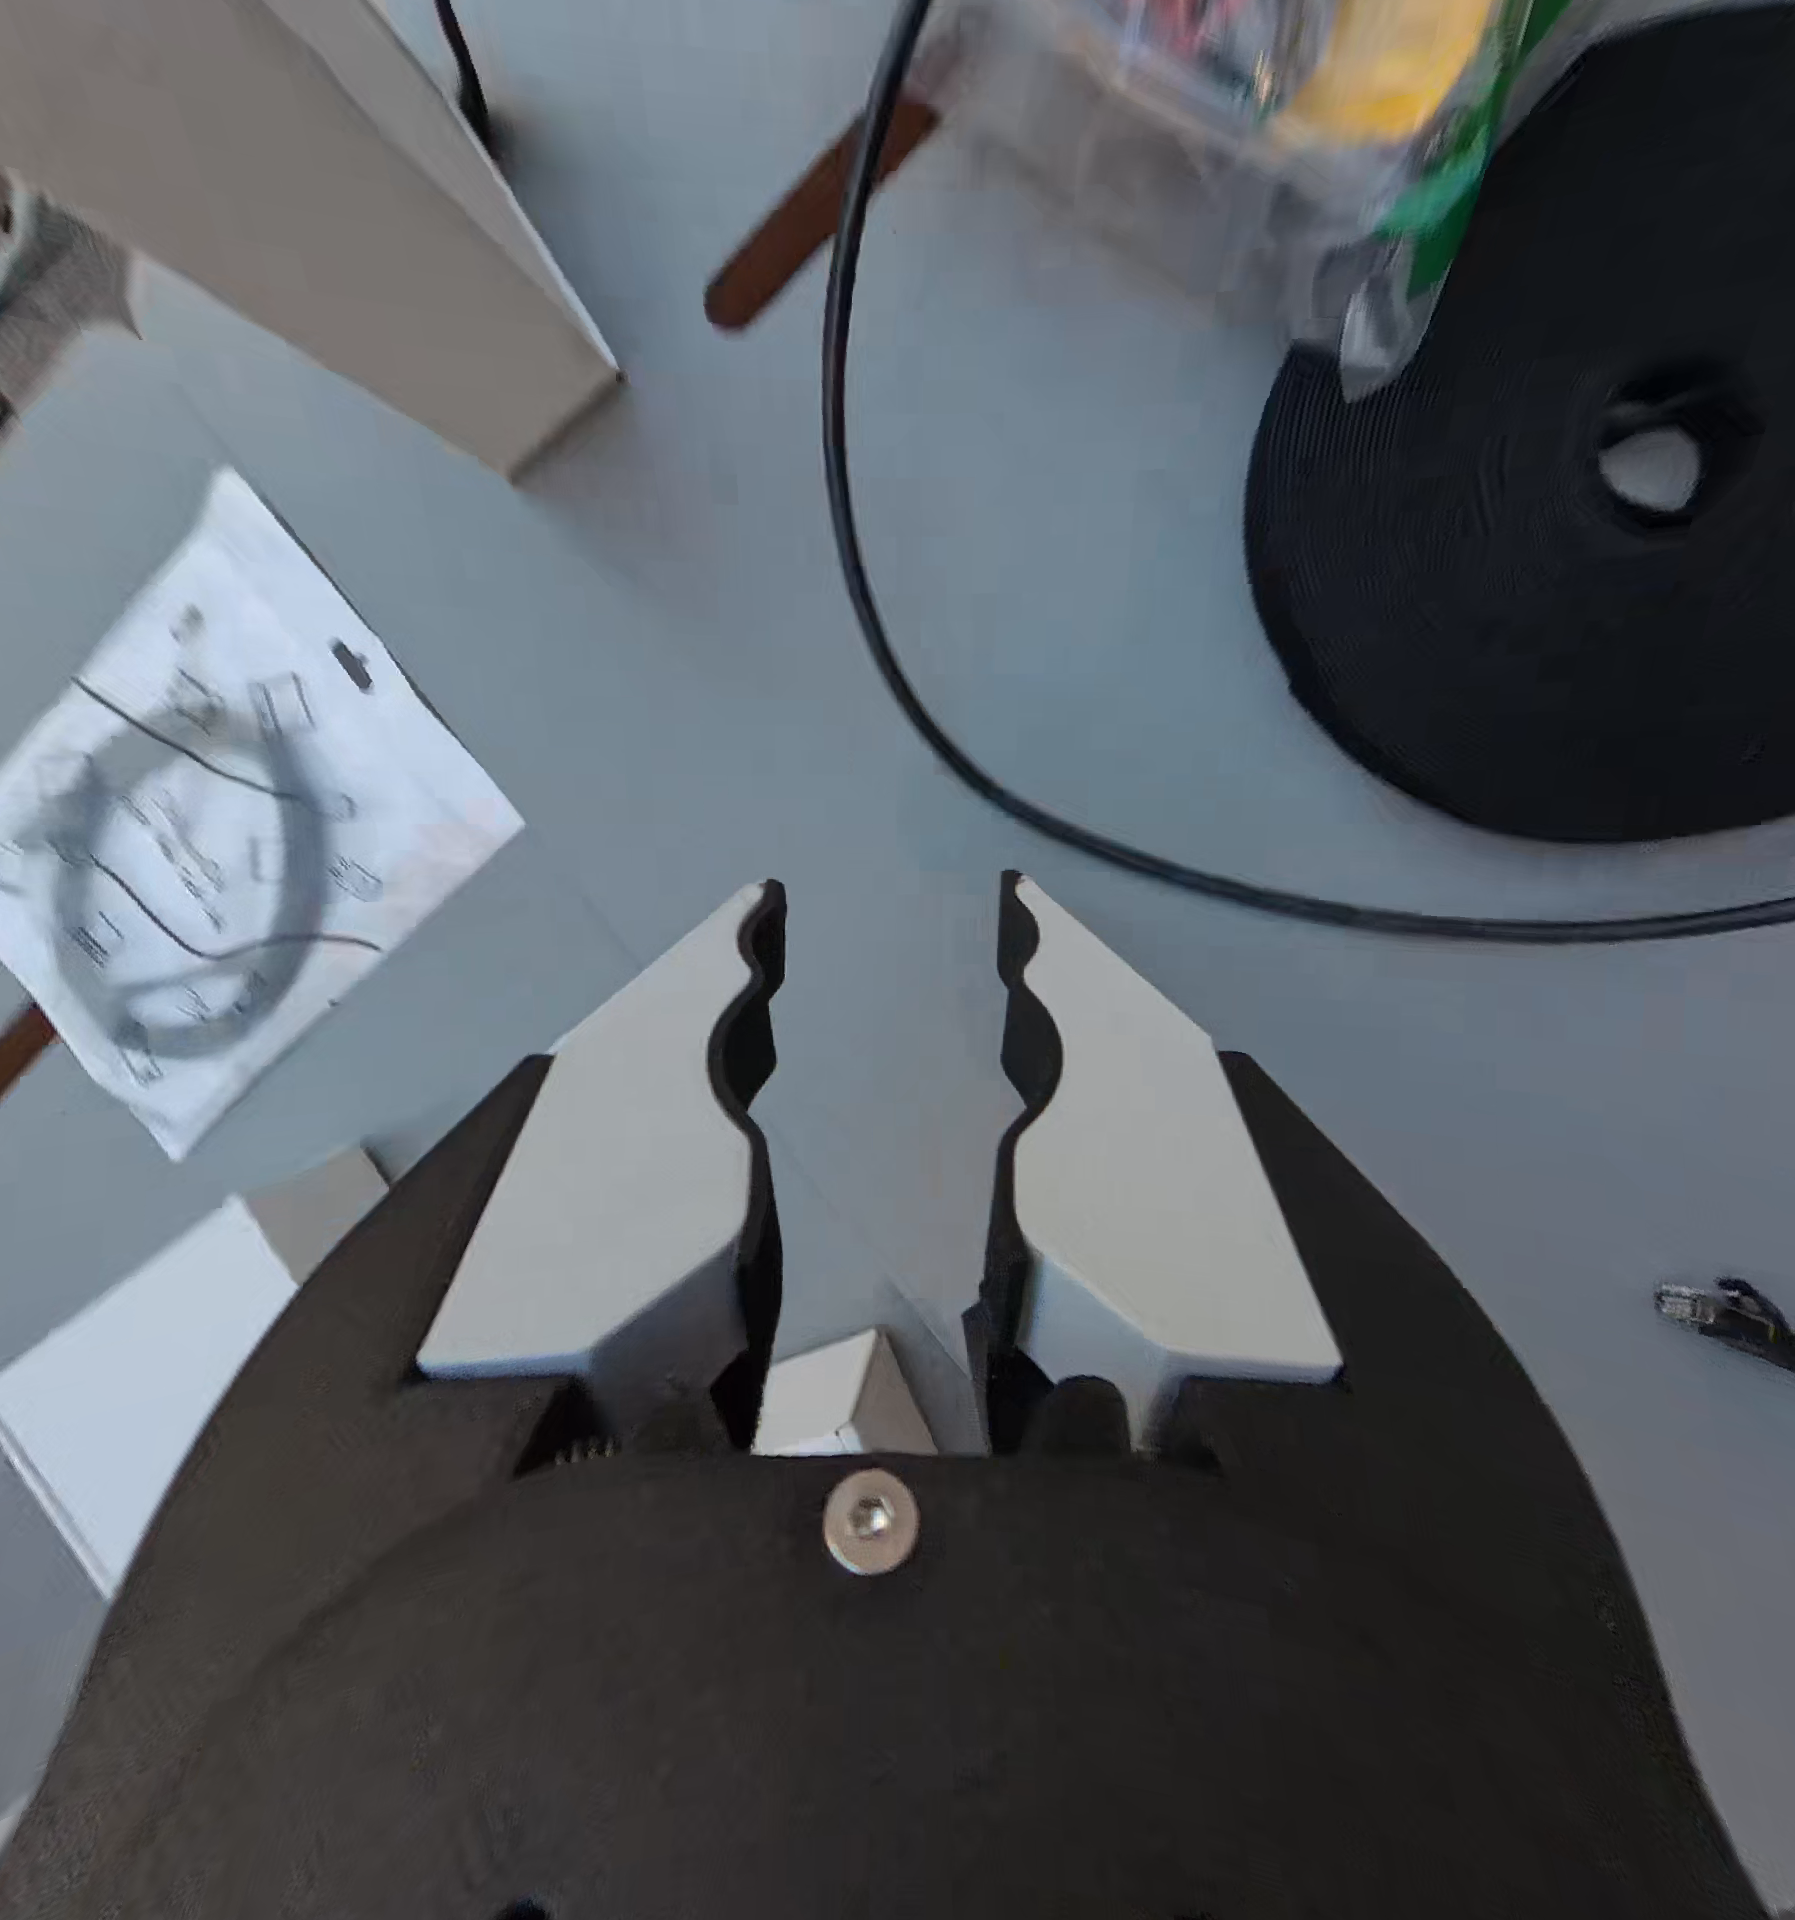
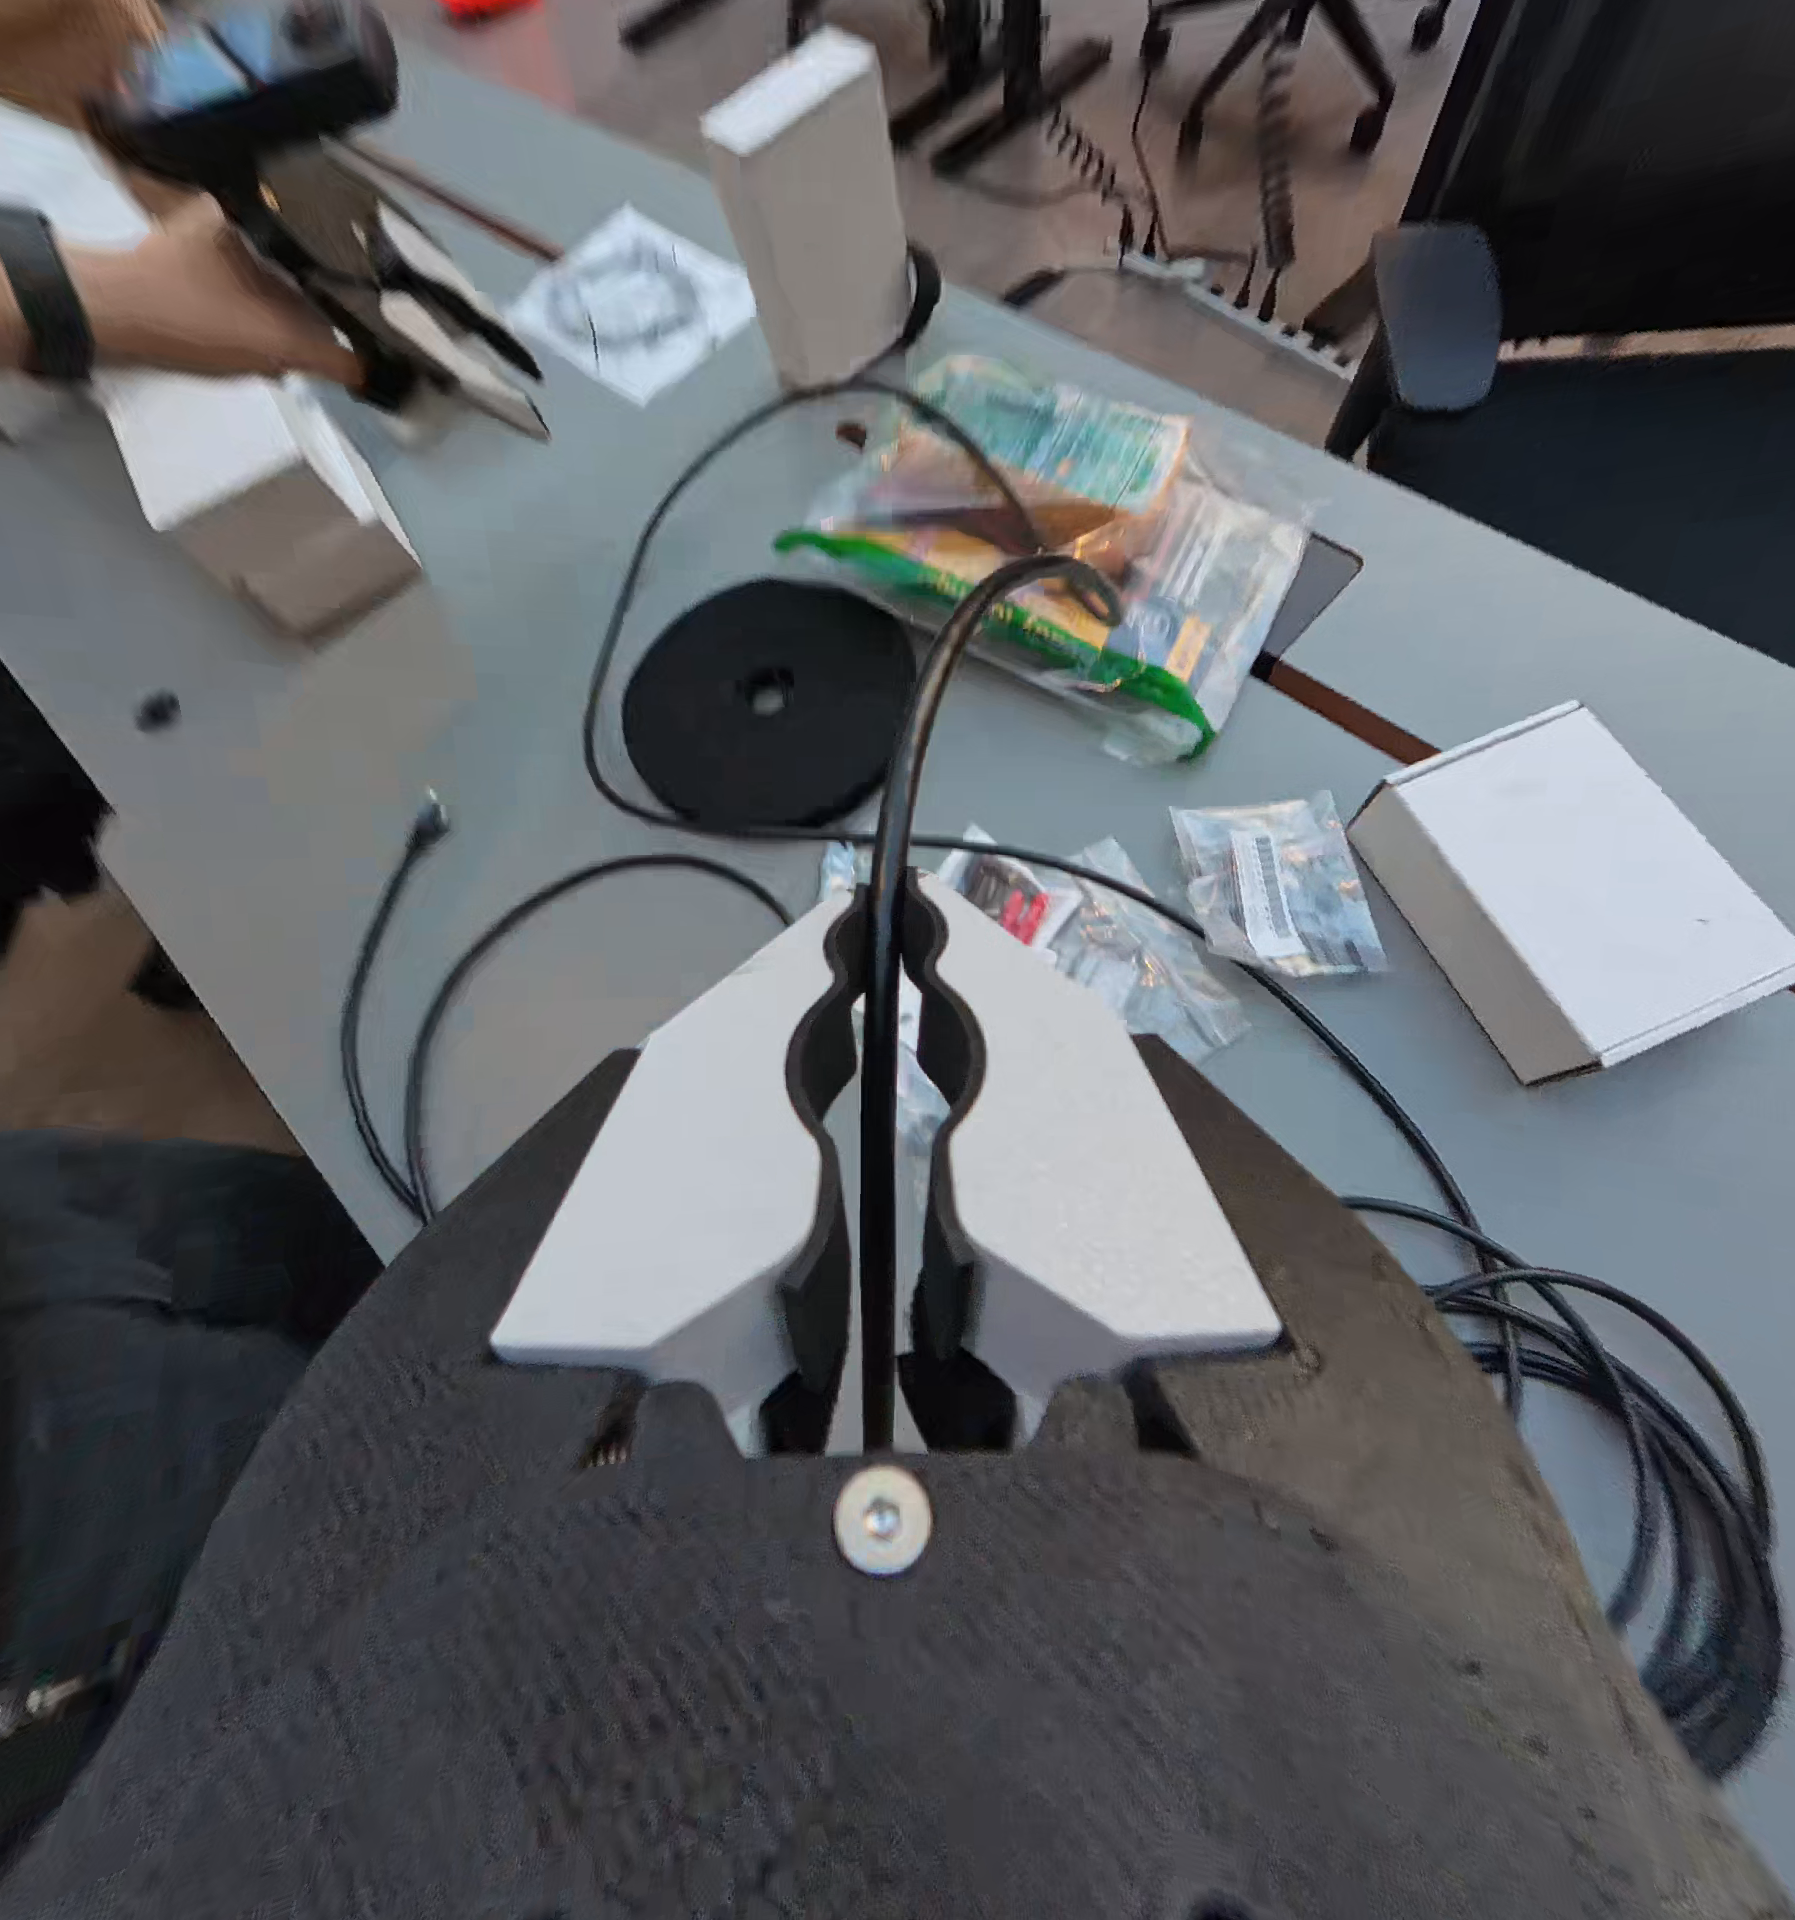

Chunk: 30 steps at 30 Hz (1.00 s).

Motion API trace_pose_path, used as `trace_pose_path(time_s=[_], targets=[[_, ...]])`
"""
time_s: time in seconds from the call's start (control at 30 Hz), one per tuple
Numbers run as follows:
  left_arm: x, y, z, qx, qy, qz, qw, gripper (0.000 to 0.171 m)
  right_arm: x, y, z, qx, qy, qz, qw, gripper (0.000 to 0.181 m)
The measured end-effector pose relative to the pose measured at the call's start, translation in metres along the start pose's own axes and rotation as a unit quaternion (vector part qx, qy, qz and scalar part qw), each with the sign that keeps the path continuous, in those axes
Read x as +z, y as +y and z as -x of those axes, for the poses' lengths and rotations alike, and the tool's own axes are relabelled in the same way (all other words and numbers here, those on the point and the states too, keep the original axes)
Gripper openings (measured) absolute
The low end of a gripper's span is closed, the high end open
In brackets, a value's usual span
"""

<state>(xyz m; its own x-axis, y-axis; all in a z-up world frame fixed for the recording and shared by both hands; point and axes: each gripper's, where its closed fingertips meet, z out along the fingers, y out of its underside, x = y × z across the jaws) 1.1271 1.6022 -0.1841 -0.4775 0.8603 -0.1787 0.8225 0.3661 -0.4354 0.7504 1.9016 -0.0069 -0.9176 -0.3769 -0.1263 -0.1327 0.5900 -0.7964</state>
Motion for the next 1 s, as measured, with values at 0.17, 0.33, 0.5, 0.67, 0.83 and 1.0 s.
trace_pose_path(time_s=[0.17,0.33,0.5,0.67,0.83,1.0], targets=[[-0.002,0.046,-0.018,-0.055,0.006,-0.011,0.998,0.04,0.042,0.02,0.026,-0.115,-0.009,0.117,0.986,0.002],[-0.053,0.05,-0.181,0.098,0.208,-0.119,0.966,0.022,0.066,0.009,0.048,-0.143,-0.042,0.131,0.98,0.002],[-0.039,0.072,-0.292,0.289,0.234,-0.112,0.922,0.007,0.07,-0.015,0.082,-0.191,-0.091,0.107,0.972,0.002],[-0.084,-0.055,-0.213,0.187,0.141,-0.252,0.939,0.052,0.058,-0.026,0.136,-0.271,-0.151,0.12,0.943,0.002],[-0.172,-0.162,-0.171,0.314,0.125,-0.332,0.881,0.09,0.036,-0.023,0.179,-0.358,-0.163,0.159,0.906,0.002],[-0.187,-0.14,-0.253,0.575,0.187,-0.256,0.754,0.087,0.02,-0.038,0.18,-0.37,-0.146,0.138,0.907,0.002]])
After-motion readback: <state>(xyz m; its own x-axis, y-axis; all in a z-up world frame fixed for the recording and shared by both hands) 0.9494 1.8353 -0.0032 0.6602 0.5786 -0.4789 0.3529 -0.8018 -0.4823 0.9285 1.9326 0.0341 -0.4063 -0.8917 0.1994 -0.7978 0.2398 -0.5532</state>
